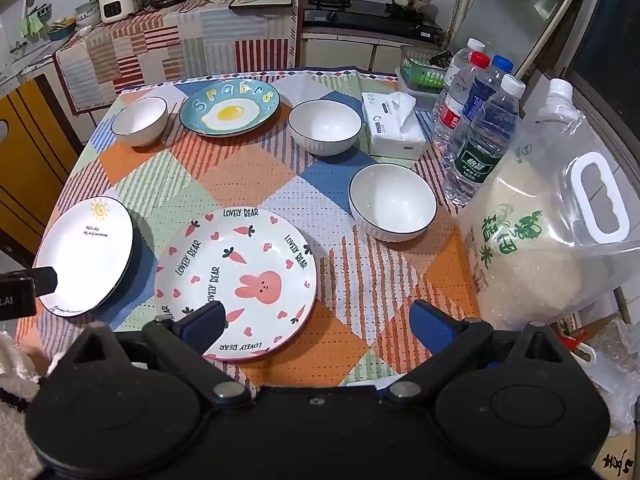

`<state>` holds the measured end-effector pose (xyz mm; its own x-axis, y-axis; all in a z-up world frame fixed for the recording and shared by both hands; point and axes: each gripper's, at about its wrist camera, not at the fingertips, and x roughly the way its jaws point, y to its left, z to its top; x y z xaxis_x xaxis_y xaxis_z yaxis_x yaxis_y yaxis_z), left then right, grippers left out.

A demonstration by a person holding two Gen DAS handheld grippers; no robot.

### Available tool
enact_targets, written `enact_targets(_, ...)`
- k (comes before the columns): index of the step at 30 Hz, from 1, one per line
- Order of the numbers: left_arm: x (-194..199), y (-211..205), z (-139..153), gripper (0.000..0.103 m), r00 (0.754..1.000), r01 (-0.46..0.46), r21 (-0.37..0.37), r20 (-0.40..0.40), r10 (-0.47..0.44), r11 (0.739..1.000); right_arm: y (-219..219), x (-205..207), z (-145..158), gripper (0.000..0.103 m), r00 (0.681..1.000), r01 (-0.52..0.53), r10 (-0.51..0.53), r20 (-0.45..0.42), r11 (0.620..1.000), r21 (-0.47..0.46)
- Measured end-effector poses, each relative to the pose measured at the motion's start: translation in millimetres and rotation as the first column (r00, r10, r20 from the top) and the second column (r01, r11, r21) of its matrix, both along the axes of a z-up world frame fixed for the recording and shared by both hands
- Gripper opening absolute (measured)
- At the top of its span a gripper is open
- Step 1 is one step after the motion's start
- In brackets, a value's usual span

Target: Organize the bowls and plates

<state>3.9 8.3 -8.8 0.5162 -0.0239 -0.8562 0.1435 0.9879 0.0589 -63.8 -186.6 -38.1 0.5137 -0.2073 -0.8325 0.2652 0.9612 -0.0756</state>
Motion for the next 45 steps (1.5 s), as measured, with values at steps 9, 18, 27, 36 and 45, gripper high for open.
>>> enact_targets(9, -0.4, 0.2, 0.2, 0.103, 1.0, 0.004, -0.007, 0.0, -0.004, 1.0, -2.7, 0.8, -1.8, 0.1, 1.0, 0.002, -0.002, -0.004, 1.0, -0.009)
enact_targets(18, 0.1, 0.4, -1.5, 0.103, 1.0, 0.011, -0.021, -0.011, -0.011, 1.0, -2.7, 1.3, -1.9, 0.1, 1.0, -0.001, 0.001, -0.006, 1.0, -0.013)
enact_targets(27, 0.1, -2.3, -2.4, 0.103, 0.999, 0.029, -0.027, -0.018, -0.029, 0.999, -2.0, 1.9, -1.0, 0.1, 1.0, -0.005, 0.005, -0.011, 1.0, -0.021)
enact_targets(36, -1.3, -1.2, 1.2, 0.103, 0.999, 0.048, -0.075, -0.022, -0.05, 0.996, -2.0, 1.4, -1.2, 0.1, 1.0, -0.007, 0.006, -0.006, 1.0, -0.02)
enact_targets(45, -3.3, -0.6, 1.1, 0.102, 0.998, 0.059, -0.086, -0.025, -0.061, 0.995, -0.1, 1.3, -2.0, 0.1, 1.0, -0.009, 0.009, -0.011, 0.999, -0.034)
